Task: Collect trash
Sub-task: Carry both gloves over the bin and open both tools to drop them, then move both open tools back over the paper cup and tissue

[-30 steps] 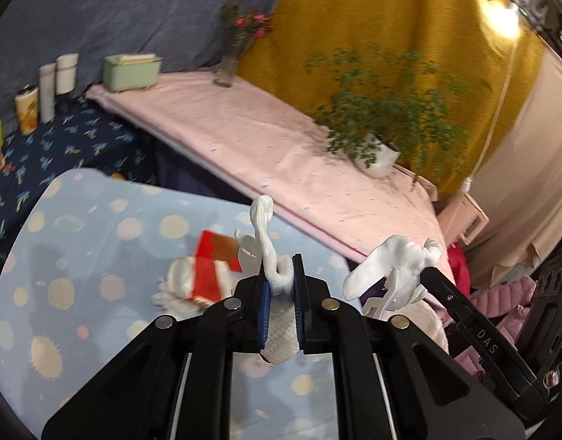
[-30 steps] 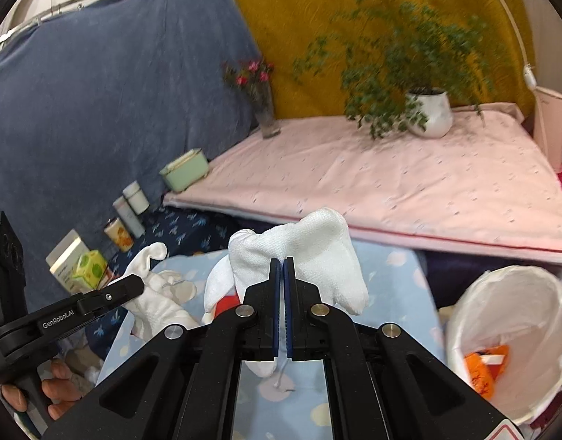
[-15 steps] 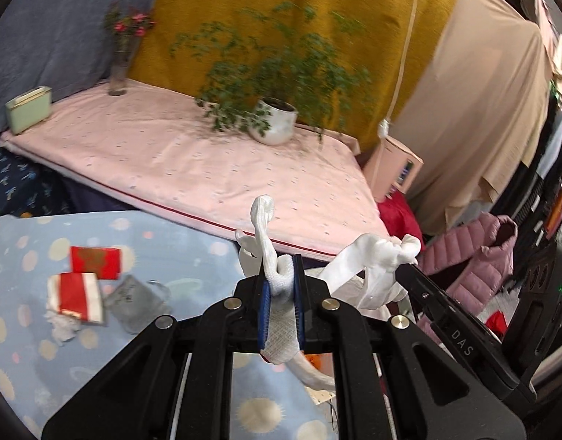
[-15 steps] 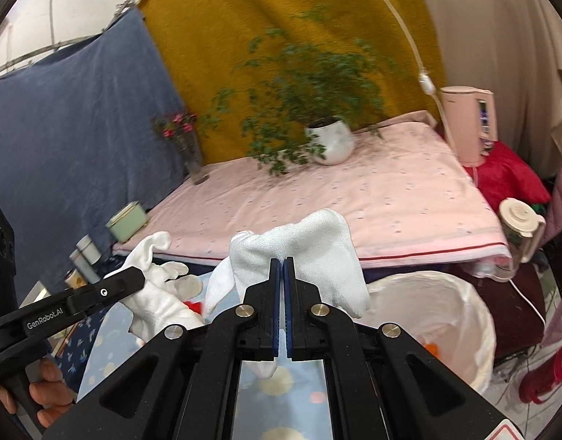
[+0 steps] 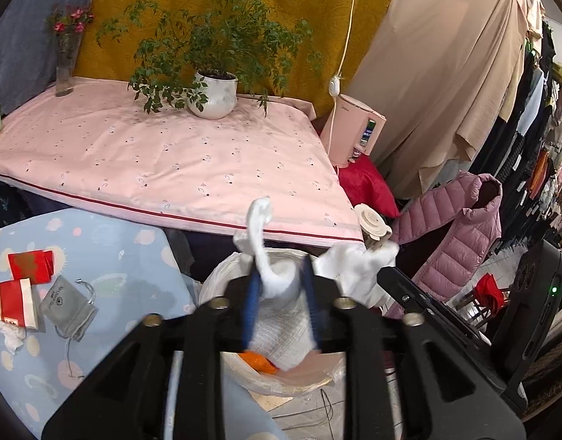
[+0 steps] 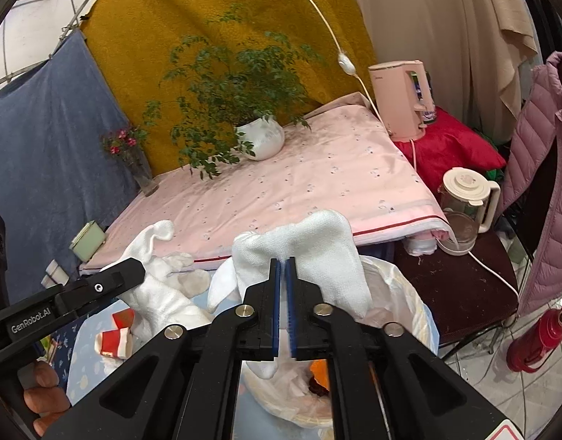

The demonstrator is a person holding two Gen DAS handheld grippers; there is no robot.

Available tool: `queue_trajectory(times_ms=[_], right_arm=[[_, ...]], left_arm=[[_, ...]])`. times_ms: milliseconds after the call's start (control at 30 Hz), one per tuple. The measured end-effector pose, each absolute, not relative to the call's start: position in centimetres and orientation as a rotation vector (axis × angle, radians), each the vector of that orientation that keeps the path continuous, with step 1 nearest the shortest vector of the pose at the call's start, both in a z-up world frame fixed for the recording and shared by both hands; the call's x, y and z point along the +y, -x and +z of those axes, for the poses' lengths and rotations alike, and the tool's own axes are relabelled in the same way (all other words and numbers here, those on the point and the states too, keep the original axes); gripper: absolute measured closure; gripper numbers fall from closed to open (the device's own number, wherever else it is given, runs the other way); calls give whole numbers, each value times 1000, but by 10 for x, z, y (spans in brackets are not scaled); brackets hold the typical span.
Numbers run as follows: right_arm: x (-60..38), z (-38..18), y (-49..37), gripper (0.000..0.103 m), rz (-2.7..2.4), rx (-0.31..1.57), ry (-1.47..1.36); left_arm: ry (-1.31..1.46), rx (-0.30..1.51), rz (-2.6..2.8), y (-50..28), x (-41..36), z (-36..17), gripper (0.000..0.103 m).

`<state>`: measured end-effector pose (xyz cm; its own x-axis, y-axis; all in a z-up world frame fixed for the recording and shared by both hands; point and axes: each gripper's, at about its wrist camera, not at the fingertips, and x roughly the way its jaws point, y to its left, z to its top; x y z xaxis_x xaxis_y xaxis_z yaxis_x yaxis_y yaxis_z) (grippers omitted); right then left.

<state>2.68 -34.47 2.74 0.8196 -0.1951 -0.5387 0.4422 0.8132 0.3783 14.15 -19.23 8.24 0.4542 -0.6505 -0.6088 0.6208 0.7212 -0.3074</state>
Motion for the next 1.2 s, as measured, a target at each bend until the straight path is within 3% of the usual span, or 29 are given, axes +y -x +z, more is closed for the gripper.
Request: queue_trajectory(times_ms=[67,133,200,733,833,1200], right_arm=[[-348,24,-25,68,-363,502,-545],[-348,23,-24,62,-368,496,-545],[-346,23,-26,62,-362,503,-536],[-311,32,-44,57,-293,524,-480],[-299,34,-49,56,-270,531,-466],[-244,37,-77,53,-169,569,-408]], left_arm=[[39,757,-758,-141,-193,81,55],[31,755,-742,-141,-192,79,50],[28,756,-720,-143,-191,78,45],[76,769,-585,-161,-135,67,44],[85,761,-544,-163,-119,65,37],[134,776,-405,-179,-50,50,32]])
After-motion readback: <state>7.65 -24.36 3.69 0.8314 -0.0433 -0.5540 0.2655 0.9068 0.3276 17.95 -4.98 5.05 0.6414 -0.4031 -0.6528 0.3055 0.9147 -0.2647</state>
